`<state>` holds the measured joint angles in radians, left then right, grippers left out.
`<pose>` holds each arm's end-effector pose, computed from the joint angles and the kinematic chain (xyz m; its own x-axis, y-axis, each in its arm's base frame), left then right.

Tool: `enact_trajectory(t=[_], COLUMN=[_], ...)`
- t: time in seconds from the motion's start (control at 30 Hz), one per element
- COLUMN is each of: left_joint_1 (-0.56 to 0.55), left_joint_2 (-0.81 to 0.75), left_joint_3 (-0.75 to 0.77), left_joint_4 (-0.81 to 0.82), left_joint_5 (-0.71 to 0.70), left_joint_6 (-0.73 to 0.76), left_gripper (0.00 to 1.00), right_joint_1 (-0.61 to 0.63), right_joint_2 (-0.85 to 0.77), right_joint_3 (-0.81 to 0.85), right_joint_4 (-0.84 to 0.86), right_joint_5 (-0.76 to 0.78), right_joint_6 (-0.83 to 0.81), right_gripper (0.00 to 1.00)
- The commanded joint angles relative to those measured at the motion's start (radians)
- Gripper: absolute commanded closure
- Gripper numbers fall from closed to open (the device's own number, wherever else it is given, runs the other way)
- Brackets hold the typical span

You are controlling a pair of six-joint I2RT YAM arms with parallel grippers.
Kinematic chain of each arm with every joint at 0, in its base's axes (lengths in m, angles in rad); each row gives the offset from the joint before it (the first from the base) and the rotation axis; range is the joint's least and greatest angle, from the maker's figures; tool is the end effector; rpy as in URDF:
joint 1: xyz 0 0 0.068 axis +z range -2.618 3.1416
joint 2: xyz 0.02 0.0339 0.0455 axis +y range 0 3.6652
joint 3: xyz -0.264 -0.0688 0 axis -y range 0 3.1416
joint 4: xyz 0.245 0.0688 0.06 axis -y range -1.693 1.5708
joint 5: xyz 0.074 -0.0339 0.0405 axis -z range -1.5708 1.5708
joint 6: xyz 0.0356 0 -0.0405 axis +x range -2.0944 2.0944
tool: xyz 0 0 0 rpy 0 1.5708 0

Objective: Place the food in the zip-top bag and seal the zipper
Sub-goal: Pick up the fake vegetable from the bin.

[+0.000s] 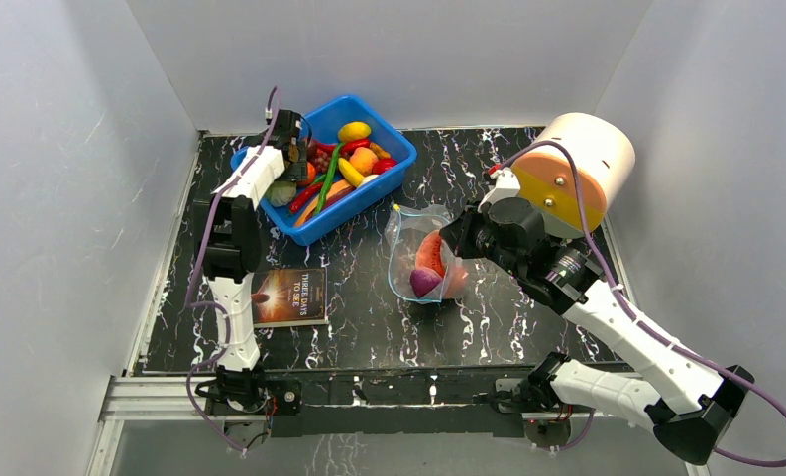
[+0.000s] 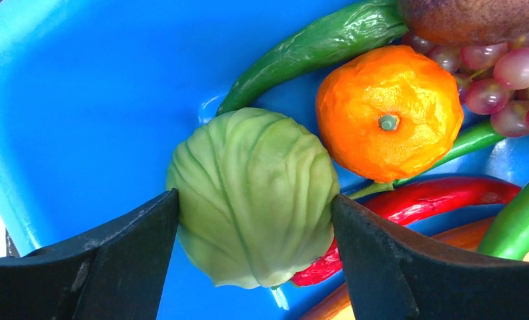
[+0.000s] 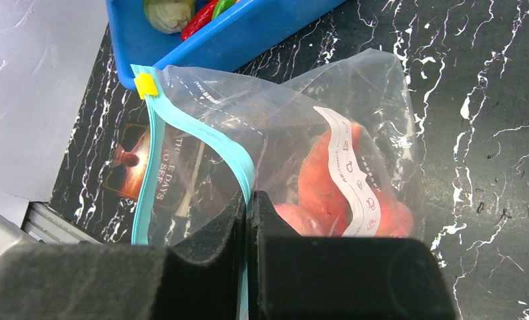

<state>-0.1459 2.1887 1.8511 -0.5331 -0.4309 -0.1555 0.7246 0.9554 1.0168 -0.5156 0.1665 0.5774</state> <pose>0.4894 -0.0569 0.2228 -0.7267 -0.0354 -0.6860 -0.2497 0.9440 0.2158 0.1585 0.1325 0.3561 -0.5712 0.2133 -0.7926 -0.2749 0.8602 0.4296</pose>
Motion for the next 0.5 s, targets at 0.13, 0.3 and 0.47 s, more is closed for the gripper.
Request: enact_trajectory(t=[0.13, 0.3, 0.47], left_joint_1=[0.003, 0.003, 0.003], left_joint_2=[-0.010, -0.056, -0.104], left_joint_3=[0.019, 0.008, -0.011], left_joint_4=[-0.072, -0.074, -0.072], left_joint_5=[0.030, 0.033, 0.051], left_joint_6=[-0.001, -0.004, -0.010], left_gripper=[0.41, 0.43, 0.46], right_joint_1=[0.002, 0.001, 0.001], right_joint_2=[-0.011, -0.014, -0.021], right_joint_3=[0.032, 0.029, 0.023], right_joint_4=[0.064, 0.066, 0.065], right_joint_5=[0.016, 0.015, 0.016], right_joint_6=[-0.005, -0.001, 0.004], right_gripper=[1.00, 1.00, 1.00])
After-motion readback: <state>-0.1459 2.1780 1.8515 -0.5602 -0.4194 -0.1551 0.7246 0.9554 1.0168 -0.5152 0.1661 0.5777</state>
